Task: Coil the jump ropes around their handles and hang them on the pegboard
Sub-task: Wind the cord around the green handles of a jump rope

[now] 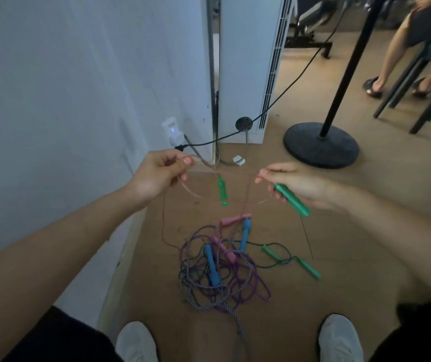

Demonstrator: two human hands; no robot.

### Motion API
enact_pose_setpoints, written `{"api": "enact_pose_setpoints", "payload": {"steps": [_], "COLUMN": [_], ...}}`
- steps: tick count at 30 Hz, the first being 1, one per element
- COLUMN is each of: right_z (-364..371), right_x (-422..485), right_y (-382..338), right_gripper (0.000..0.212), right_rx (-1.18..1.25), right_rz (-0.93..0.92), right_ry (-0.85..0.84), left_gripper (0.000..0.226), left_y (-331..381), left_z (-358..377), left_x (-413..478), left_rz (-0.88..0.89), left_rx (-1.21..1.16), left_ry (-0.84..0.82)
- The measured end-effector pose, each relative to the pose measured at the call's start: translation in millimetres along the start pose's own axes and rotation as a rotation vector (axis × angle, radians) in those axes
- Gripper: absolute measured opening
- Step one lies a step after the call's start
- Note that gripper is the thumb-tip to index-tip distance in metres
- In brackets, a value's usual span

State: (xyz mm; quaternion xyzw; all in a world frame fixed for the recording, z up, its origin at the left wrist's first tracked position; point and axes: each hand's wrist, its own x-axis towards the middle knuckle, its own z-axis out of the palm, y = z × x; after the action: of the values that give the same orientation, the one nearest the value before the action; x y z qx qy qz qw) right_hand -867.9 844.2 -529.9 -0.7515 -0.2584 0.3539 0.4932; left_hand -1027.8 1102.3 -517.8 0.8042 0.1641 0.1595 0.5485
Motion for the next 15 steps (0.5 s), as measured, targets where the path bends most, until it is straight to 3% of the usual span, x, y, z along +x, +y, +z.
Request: {"api": "enact_pose_setpoints", "payload": {"steps": [3, 7, 15], "right_z": [-2, 3, 17], "right_x": [-9, -9, 4], "right_y": [-2, 9, 21], "right_gripper": [0.051, 0.025, 0.016], "right_rx": [-0.078, -0.215, -0.440], "right_rz": [0.093, 0.159, 0.051], "right_ry": [-0.052, -0.129, -0.195], "left_gripper": [0.015, 0.017, 0.016], "left_y": [1, -9, -12], "left_z": [-5, -9, -16], "left_x": [-8, -8, -4], "left_rz": [0.036, 0.052, 0.068], "left_rx": [0.010, 0.082, 0.008], "left_ry": [0.016, -0.026, -0.014]}}
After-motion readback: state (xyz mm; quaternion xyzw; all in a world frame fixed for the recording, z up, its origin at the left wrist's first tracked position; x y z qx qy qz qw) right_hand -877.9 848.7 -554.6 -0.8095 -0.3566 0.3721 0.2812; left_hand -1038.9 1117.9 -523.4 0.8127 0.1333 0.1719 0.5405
